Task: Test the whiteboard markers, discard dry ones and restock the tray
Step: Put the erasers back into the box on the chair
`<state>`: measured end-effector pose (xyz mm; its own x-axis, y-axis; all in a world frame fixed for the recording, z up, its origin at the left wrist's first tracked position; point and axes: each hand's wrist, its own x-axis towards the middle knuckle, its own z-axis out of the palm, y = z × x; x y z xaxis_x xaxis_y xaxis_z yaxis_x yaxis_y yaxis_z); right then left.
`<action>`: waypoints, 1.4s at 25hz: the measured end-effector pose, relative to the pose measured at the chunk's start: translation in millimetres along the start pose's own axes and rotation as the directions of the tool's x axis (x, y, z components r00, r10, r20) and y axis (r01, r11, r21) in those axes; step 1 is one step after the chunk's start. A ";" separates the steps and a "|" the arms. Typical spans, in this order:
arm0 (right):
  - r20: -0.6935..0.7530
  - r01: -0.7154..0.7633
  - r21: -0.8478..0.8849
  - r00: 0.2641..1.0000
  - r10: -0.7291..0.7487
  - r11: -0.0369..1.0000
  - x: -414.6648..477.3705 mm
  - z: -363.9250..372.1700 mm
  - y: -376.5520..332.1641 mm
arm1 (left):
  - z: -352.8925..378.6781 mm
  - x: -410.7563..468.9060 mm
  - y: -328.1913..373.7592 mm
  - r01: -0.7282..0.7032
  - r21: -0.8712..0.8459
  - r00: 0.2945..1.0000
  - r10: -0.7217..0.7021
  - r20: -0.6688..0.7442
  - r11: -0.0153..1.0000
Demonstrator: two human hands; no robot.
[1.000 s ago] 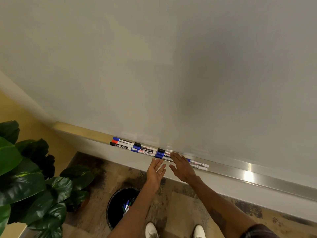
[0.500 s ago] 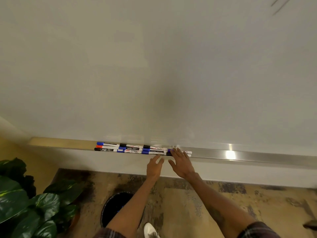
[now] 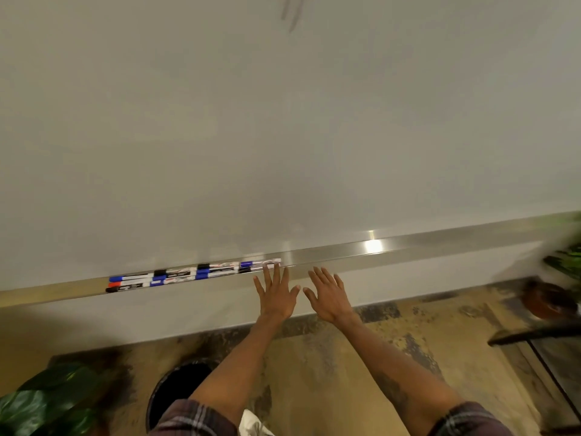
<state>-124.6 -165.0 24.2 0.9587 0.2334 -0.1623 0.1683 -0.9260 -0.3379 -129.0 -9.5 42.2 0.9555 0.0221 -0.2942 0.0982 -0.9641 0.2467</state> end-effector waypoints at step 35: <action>-0.377 -0.736 0.307 0.489 0.787 0.604 -307.7 -161.3 459.3 | 142.5 -56.2 561.3 -0.791 0.060 0.601 0.755 0.262 0.609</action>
<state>-305.4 -710.0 68.4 0.6872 -0.7264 0.0044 -0.6740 -0.6398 -0.3694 -167.2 -589.6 65.6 0.5758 -0.7840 -0.2322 -0.7126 -0.6204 0.3276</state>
